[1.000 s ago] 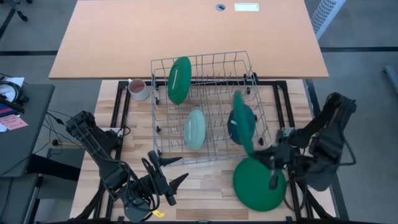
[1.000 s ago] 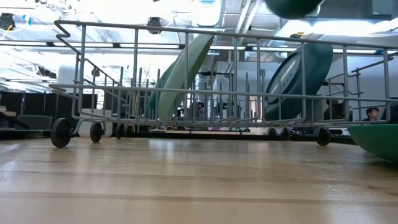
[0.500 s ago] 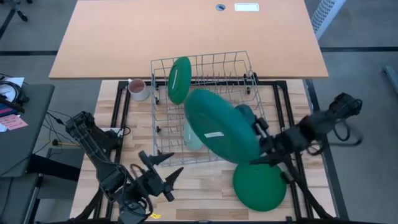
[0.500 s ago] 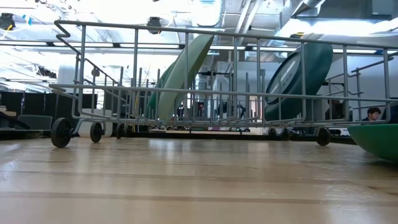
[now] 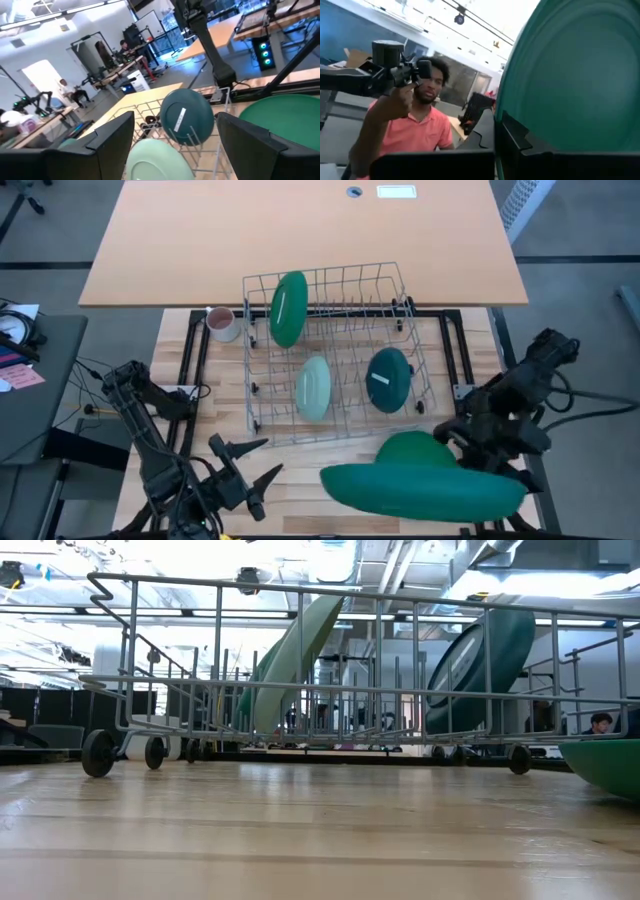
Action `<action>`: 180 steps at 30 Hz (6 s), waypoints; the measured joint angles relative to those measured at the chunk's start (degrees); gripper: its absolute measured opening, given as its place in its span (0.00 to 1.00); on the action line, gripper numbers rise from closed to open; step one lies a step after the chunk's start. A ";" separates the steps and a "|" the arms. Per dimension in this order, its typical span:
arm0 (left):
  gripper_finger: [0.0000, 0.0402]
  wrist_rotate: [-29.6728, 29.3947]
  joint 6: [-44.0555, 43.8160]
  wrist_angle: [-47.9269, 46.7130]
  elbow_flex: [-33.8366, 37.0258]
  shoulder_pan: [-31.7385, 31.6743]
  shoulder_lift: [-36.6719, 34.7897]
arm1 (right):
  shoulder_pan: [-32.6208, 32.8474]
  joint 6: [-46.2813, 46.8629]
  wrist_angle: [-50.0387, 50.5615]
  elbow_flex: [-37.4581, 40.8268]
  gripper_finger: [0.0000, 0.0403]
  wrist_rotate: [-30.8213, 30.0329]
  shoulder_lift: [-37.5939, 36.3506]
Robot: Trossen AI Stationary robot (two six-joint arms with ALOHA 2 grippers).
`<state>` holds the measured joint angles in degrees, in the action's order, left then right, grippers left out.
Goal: Sort dishes
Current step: Put the stacked green plate in the dish rack
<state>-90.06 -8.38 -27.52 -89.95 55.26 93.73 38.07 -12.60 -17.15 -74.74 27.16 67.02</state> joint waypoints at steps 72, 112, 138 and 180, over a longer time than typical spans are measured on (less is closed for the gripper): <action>0.69 5.78 -3.75 -11.36 0.02 -1.99 -0.98 | 8.37 -8.84 40.10 -2.86 0.01 -68.33 13.87; 0.69 6.32 -4.74 -13.67 0.02 -1.96 -0.98 | -7.58 -33.98 36.66 -12.76 0.01 -117.20 45.22; 0.69 6.34 -4.74 -14.13 0.02 -1.94 -0.98 | -7.94 -33.58 34.34 -12.74 0.01 -115.73 45.86; 0.69 0.02 17.69 11.83 0.02 6.06 -0.96 | 21.17 22.27 70.02 -30.06 0.01 -83.65 23.10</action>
<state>-90.04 9.31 -15.69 -89.93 61.32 92.77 59.24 9.67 52.87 -104.81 -56.49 90.12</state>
